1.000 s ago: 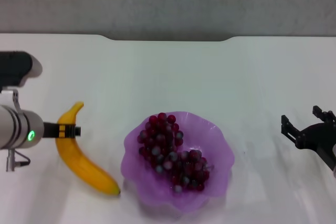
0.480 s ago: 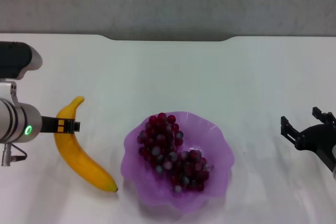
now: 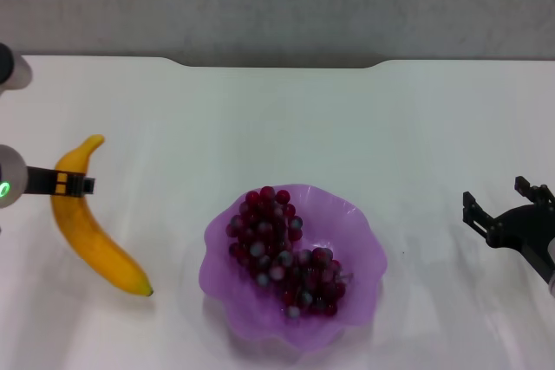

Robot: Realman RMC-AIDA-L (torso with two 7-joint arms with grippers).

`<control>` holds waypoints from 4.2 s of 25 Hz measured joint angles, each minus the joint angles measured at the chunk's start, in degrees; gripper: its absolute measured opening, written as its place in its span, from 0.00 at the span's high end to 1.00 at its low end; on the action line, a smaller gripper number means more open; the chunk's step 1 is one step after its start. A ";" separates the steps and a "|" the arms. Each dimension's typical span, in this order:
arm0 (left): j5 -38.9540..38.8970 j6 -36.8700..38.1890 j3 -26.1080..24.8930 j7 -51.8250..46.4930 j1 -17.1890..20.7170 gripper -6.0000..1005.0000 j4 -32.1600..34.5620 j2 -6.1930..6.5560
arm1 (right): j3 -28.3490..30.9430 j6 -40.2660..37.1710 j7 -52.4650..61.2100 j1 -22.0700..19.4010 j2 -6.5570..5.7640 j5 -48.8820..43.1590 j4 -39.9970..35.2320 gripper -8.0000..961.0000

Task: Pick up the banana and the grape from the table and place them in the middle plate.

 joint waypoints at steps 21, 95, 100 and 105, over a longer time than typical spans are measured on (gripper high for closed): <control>-31.30 -9.34 2.59 13.41 0.05 0.43 -11.54 -0.47 | -0.54 0.13 0.00 0.46 -0.06 0.00 0.04 0.10; -42.73 112.31 43.29 18.26 8.36 0.11 42.49 -0.27 | -1.50 -0.59 0.00 1.66 0.00 -0.02 0.48 0.10; -37.50 113.94 43.17 -0.01 7.37 0.11 51.36 -0.30 | -1.50 -2.14 0.00 1.65 0.05 0.01 0.35 0.10; -35.95 116.44 43.27 -5.59 6.55 0.11 55.57 -0.44 | -1.50 -4.47 0.00 1.26 0.09 0.01 0.44 0.10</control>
